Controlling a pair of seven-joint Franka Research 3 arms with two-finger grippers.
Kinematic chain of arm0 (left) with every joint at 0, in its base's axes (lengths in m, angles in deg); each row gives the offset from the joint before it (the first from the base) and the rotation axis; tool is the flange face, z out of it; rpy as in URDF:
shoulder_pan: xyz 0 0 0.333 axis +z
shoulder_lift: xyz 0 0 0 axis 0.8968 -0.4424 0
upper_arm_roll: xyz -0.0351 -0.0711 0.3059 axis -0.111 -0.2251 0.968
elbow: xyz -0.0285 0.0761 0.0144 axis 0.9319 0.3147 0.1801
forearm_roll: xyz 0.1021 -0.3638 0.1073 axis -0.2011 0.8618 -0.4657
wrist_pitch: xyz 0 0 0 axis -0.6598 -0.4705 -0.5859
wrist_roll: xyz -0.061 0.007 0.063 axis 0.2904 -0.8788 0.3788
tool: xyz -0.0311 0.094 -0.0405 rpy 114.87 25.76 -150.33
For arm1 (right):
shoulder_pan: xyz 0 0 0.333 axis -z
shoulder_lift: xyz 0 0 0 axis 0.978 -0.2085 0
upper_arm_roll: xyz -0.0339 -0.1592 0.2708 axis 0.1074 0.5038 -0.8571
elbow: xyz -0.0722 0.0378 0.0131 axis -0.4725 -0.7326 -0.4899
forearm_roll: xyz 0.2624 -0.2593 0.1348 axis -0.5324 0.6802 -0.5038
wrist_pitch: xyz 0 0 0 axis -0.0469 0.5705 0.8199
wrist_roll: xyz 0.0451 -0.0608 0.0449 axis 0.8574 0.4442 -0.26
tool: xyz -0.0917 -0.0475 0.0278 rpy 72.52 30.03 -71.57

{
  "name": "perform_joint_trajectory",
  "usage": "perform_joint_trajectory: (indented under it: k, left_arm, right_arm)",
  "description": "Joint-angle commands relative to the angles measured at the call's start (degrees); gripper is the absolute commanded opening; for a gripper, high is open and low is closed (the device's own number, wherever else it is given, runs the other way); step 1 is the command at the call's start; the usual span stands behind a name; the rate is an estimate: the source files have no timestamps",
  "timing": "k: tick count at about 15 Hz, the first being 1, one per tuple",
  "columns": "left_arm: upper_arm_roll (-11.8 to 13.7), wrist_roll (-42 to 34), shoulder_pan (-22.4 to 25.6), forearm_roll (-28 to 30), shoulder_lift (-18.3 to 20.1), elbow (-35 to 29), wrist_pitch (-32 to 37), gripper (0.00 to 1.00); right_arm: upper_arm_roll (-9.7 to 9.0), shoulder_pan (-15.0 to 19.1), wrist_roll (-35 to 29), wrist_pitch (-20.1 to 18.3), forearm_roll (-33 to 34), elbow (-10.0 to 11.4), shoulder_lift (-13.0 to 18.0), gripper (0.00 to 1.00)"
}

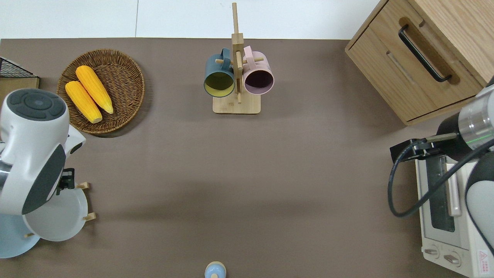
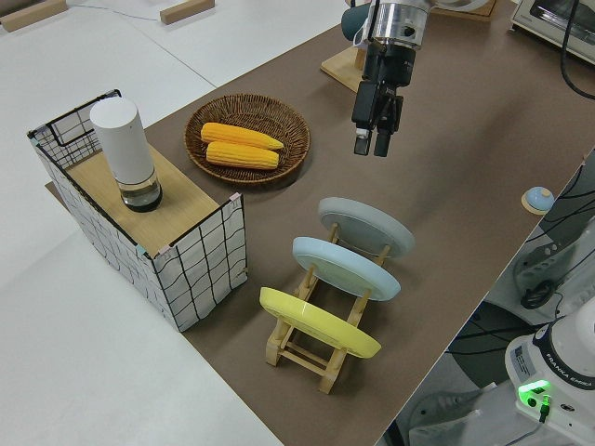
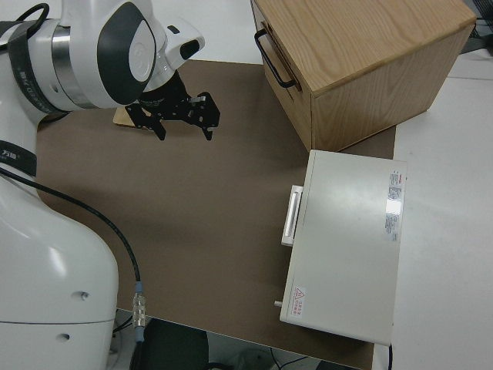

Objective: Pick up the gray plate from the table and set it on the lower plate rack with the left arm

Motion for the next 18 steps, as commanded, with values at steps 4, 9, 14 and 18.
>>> perform_joint_trajectory:
  k: [4,9,14,18]
  left_arm:
    - [0.5,-10.3,1.5,25.0,-0.2,7.7,-0.8,0.99]
    - [1.0,-11.5,1.7,32.1,-0.2,15.4,-1.9,0.99]
    - [0.5,-11.6,1.5,31.9,-0.1,17.6,-6.0,0.99]
    - [0.0,-12.1,1.9,32.6,-0.2,17.5,-6.1,0.99]
  right_arm:
    - [-1.21,1.3,-0.7,-0.6,0.4,-0.4,0.1,0.983]
    - [-1.21,1.3,-0.7,-0.6,0.3,-0.4,0.1,0.983]
    - [-1.13,1.3,-0.7,-0.6,0.3,-0.4,0.1,0.983]
    - [-1.21,1.3,-0.7,-0.7,0.4,-0.4,0.1,0.983]
